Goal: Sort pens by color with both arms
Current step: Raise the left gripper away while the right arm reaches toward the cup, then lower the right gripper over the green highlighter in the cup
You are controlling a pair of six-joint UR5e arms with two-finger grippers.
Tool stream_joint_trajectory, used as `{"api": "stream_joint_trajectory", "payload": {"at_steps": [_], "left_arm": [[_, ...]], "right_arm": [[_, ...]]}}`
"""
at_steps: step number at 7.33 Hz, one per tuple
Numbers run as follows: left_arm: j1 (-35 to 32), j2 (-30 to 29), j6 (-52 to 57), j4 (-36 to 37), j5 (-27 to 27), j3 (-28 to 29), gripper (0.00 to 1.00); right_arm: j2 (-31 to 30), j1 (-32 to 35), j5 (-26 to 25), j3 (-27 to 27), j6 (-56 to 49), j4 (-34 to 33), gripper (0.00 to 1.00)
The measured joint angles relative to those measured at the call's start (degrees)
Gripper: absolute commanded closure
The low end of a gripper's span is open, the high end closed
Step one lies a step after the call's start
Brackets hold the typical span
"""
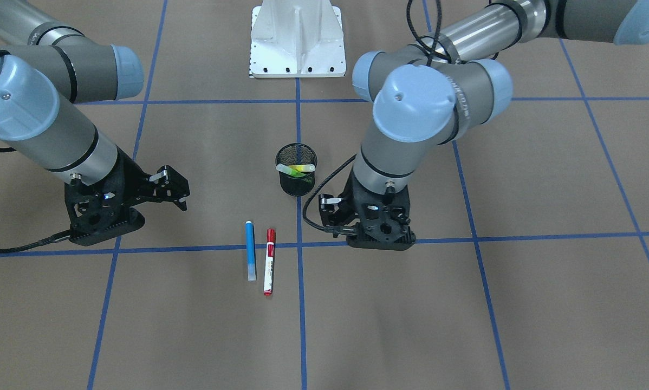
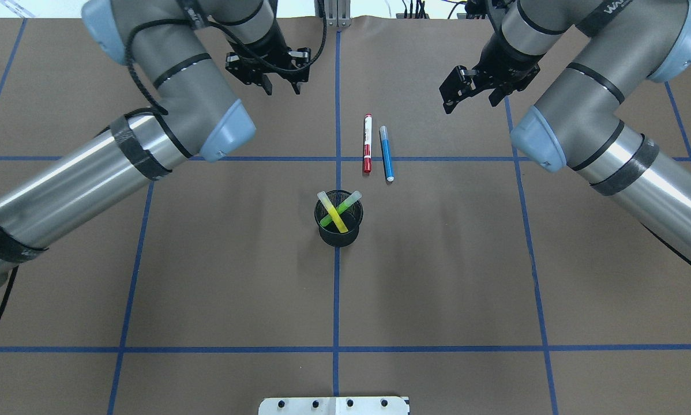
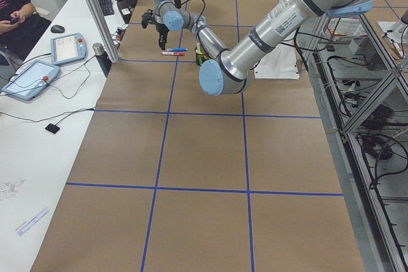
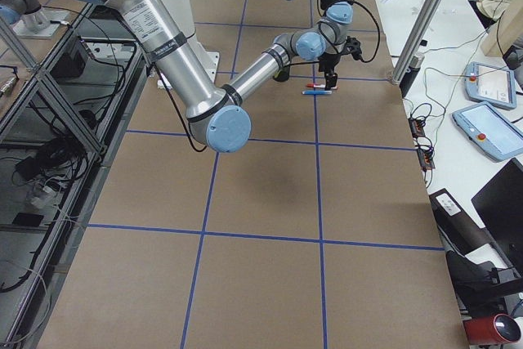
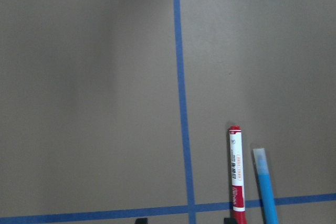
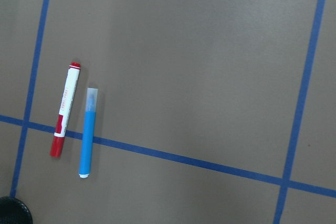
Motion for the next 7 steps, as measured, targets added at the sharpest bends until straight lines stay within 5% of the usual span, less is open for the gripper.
{"api": "stream_joint_trajectory", "payload": {"at_steps": [7], "left_arm": [[-15.01,21.86,25.17,0.43,-14.85,-9.96,0.38]], "right_arm": [[7.72,-7.28,3.28,-4.71,0.19,2.68,0.09]]}}
